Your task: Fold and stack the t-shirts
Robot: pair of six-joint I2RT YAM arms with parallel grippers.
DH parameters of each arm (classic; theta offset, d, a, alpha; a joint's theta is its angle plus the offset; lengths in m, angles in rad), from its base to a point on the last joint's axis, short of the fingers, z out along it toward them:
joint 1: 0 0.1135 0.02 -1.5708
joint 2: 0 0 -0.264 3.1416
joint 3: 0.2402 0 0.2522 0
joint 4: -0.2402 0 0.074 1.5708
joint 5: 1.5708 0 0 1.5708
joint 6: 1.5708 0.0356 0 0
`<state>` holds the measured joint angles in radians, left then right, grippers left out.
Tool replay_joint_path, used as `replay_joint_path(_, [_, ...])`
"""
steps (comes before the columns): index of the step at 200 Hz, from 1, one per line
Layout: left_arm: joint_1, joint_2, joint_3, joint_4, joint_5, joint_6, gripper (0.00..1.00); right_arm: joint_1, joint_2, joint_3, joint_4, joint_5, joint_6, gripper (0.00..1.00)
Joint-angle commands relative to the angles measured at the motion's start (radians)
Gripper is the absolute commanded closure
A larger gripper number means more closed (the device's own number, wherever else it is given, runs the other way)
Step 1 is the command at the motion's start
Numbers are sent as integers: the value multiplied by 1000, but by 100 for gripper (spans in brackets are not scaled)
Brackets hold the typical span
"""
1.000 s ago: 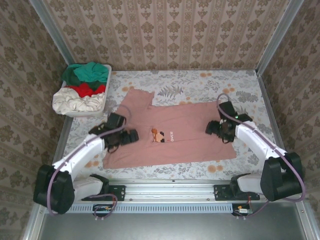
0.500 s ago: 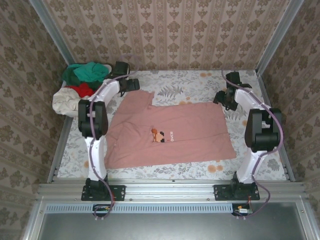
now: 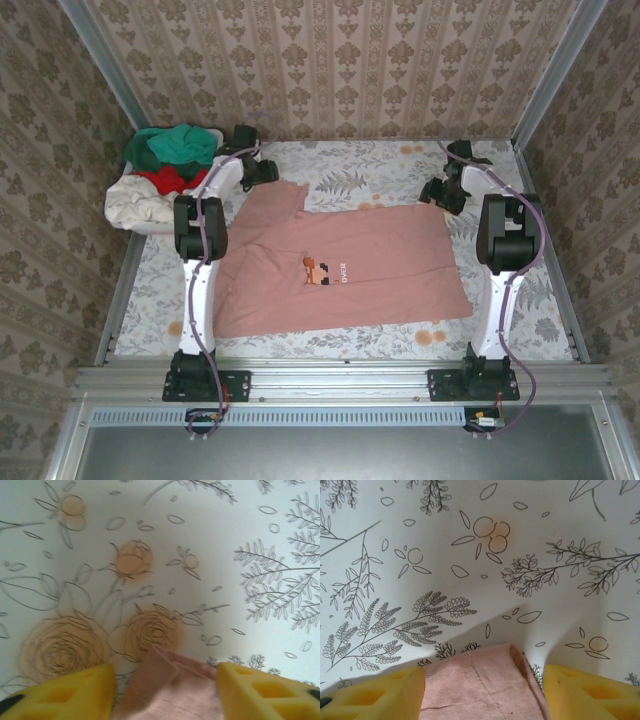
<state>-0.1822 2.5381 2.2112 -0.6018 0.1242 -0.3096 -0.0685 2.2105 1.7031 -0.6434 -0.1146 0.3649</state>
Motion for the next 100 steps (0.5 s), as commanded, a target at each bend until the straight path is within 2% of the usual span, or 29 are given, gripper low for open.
replay_joint_path(1, [11, -6, -54, 3, 86, 4, 46, -4, 53, 40, -64, -15, -13, 35])
replay_joint_path(11, [10, -20, -75, 12, 98, 12, 48, -5, 65, 54, -70, -14, -14, 39])
replay_joint_path(44, [15, -48, -105, 14, 128, 36, 73, -8, 84, 97, -98, -17, -23, 50])
replay_joint_path(60, [16, -73, -121, 14, 139, 51, 85, -8, 72, 98, -91, -24, -30, 61])
replay_joint_path(84, [22, -124, -129, 14, 176, 65, 100, -8, 71, 123, -109, -18, -42, 84])
replay_joint_path(100, [31, -163, -131, 13, 218, 60, 100, -8, 65, 143, -124, -27, -51, 94])
